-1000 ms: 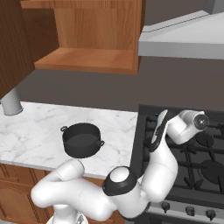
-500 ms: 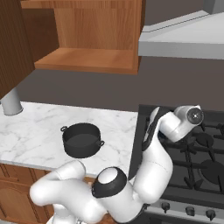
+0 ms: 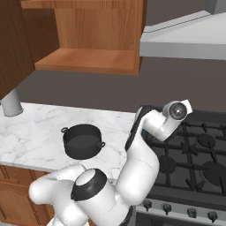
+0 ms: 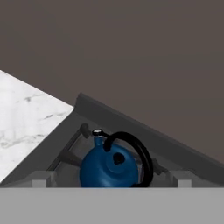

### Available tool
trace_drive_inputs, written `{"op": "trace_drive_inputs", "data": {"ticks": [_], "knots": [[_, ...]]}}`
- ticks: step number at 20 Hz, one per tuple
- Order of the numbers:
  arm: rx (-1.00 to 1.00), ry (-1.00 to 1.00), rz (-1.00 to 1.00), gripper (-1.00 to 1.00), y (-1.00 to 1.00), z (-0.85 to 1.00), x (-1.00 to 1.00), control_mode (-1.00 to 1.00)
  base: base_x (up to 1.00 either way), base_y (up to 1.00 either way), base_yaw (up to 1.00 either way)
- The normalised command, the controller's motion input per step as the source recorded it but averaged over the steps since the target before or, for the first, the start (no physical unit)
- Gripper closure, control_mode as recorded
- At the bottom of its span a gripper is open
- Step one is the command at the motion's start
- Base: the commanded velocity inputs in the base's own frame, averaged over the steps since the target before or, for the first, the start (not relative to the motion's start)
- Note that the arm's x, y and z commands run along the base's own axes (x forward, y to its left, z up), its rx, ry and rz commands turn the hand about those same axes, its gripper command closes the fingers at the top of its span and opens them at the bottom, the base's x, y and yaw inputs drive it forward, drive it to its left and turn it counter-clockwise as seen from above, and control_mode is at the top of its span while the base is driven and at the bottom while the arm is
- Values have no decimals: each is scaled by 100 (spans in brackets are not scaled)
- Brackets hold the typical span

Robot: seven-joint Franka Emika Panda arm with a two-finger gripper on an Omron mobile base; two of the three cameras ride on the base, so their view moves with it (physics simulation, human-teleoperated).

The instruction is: Pick the kettle from the cabinet and place it on a stove burner. Then pick the pot from the counter and place it on another stove burner. Finally, turn both burners on.

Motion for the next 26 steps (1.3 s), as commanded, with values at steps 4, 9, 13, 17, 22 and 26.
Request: {"op": "trace_drive_inputs", "data": {"ticks": [4,9,13,17,22,26], "knots": [[-18,0,0,-100,44,28,-24,-100,0,0,0],[-19,0,0,-100,45,25,-21,-100,0,0,0],[-19,0,0,-100,41,24,-16,-100,0,0,0],[-20,1,0,-100,37,25,-15,-100,0,0,0],[-20,3,0,-100,33,20,-17,-100,0,0,0],[-18,5,0,-100,32,9,-18,-100,0,0,0]]}}
